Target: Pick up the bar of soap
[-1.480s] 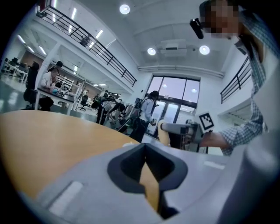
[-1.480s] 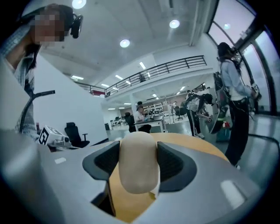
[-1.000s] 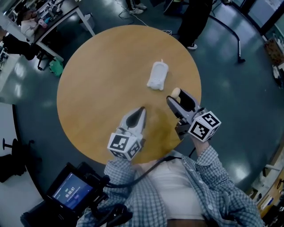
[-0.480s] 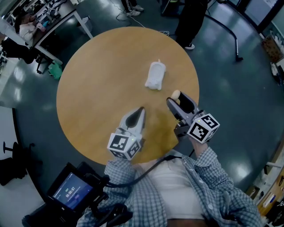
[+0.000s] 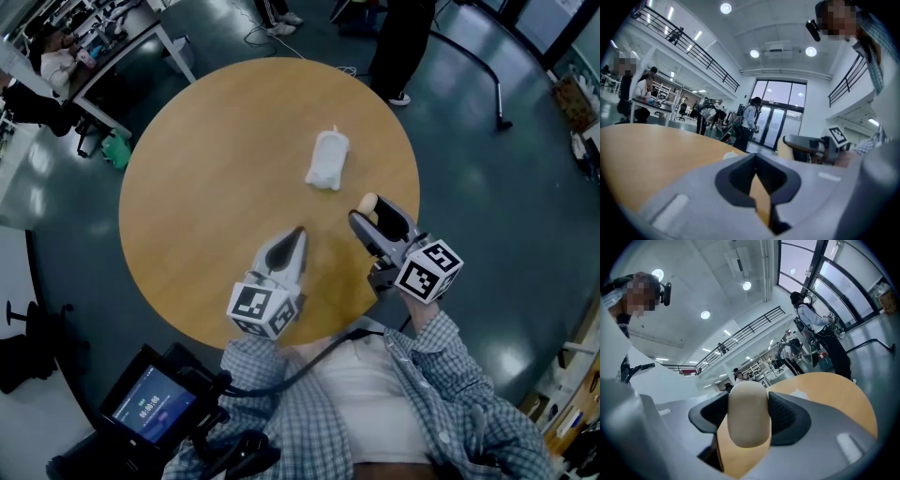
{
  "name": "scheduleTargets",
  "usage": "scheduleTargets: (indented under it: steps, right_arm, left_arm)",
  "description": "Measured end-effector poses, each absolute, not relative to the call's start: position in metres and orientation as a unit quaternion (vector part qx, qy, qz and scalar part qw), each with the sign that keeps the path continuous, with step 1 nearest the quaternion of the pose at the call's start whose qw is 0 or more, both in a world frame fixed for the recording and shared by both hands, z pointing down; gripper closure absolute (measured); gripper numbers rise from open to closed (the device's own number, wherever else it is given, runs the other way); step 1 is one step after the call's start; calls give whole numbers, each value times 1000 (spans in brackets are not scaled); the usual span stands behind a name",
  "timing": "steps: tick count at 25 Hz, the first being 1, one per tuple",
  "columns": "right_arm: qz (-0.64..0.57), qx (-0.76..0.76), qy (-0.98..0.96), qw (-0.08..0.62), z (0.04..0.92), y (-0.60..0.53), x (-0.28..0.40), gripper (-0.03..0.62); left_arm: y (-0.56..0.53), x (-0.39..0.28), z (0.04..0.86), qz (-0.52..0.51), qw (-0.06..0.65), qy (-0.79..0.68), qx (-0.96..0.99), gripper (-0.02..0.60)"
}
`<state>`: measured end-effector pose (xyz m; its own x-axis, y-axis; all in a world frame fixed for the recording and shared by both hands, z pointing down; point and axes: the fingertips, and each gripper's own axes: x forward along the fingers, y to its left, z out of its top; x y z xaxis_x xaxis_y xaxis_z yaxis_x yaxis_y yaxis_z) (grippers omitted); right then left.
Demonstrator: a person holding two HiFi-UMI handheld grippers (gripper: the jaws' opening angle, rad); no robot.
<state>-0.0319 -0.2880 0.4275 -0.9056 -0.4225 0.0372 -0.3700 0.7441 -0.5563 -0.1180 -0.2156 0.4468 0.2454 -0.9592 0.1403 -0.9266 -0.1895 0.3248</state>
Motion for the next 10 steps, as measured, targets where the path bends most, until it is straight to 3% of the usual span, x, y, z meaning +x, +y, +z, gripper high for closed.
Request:
scheduleTargets:
  steps: [10]
  right_arm:
    - [-279, -196, 939, 38, 428, -281, -38, 324]
  left_arm:
    - [-215, -116, 449, -45, 174, -610, 772, 583]
